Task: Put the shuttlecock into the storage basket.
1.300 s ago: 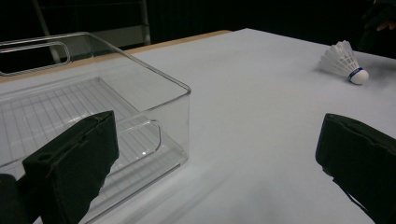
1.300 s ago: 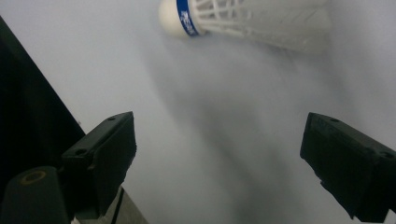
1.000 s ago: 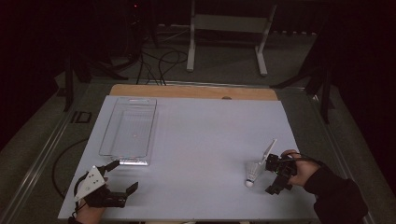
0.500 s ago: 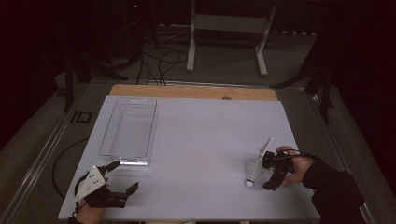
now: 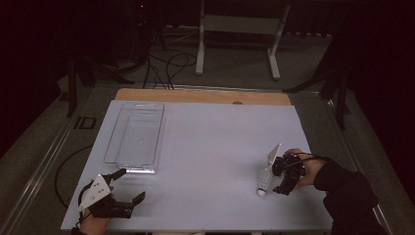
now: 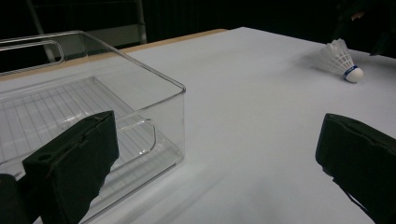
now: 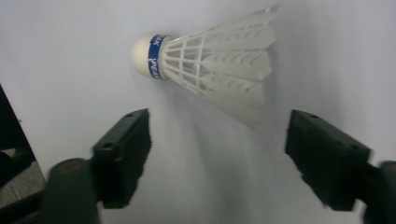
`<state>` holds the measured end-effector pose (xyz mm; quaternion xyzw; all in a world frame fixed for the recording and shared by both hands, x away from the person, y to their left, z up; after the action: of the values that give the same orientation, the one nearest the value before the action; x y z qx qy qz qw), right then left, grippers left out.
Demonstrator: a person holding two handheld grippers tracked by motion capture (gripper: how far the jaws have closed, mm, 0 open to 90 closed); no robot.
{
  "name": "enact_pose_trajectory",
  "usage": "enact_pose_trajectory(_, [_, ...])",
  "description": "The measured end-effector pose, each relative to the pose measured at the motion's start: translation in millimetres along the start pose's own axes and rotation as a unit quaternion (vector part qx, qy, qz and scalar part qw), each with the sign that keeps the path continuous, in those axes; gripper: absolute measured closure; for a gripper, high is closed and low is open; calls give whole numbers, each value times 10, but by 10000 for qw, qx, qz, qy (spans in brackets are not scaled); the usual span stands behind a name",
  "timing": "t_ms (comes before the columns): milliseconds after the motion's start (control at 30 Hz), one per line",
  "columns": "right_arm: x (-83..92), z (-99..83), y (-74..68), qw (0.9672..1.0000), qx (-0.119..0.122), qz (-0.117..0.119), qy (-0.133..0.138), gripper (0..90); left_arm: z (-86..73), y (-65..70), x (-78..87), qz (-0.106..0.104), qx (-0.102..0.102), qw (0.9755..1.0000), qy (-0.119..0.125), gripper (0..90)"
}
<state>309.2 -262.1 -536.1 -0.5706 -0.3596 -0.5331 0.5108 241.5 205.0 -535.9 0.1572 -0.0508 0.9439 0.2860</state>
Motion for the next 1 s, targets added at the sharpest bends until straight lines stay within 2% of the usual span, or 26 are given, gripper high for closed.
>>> enact_pose_trajectory(133, [11, 37, 26, 9999, 106, 32, -26, 276, -1, 0, -2, -7, -5, 10000, -4, 3])
enact_pose_trajectory(333, [4, 81, 66, 9998, 135, 48, -135, 315, -2, 1, -2, -15, -3, 10000, -6, 3])
enact_pose_trajectory(367, [-7, 98, 66, 9996, 198, 72, -185, 350, -3, 2, -2, -16, -3, 10000, -10, 3])
enact_pose_trajectory(433, [-19, 104, 90, 9992, 90, -110, -363, 338, -5, 3, -3, -19, -4, 10000, -15, 3])
enact_pose_trajectory(467, [-25, 105, 99, 9990, 74, -102, -437, 347, -5, 3, -4, -24, -3, 10000, -17, 3])
enact_pose_trajectory(533, [-35, 105, 104, 9987, 50, -70, -512, 365, -6, 6, -4, -29, 2, 10000, -18, 3])
enact_pose_trajectory(567, [-50, 124, 114, 9984, -63, -14, -565, 409, -6, 6, -5, -32, 1, 10000, -20, 3])
enact_pose_trajectory(667, [-62, 150, 111, 9979, 55, 98, -630, 464, -8, 7, -7, -32, -1, 10000, -24, 3])
enact_pose_trajectory(733, [-64, 162, 109, 9979, 90, 123, -626, 467, -8, 8, -8, -33, -3, 10000, -25, 3])
enact_pose_trajectory(767, [-77, 183, 106, 9974, 200, 189, -663, 509, -8, 9, -9, -36, 0, 10000, -24, 3])
enact_pose_trajectory(800, [-77, 190, 99, 9972, 176, 239, -683, 527, -9, 11, -10, -40, -3, 10000, -28, 3])
enact_pose_trajectory(833, [-91, 196, 117, 9968, 306, 256, -698, 537, -11, 11, -11, -42, -8, 10000, -32, 3])
enact_pose_trajectory(900, [-102, 204, 127, 9958, 392, 309, -762, 585, -11, 12, -11, -50, -4, 10000, -34, 3])
enact_pose_trajectory(1000, [-101, 206, 100, 9947, 353, 440, -862, 624, -11, 10, -10, -47, -2, 10000, -30, 3])
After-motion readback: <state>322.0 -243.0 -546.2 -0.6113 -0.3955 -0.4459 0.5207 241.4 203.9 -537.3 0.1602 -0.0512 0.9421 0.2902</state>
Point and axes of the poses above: each handheld gripper's, and its own axes: x roughly backward along the jaws, z roughly out of its top, y roughly to its right, the point moved 7 cm from there along -x, roughly forward along the jaws, and after that the axes turned 11 degrees about z, right-handed, at the moved point
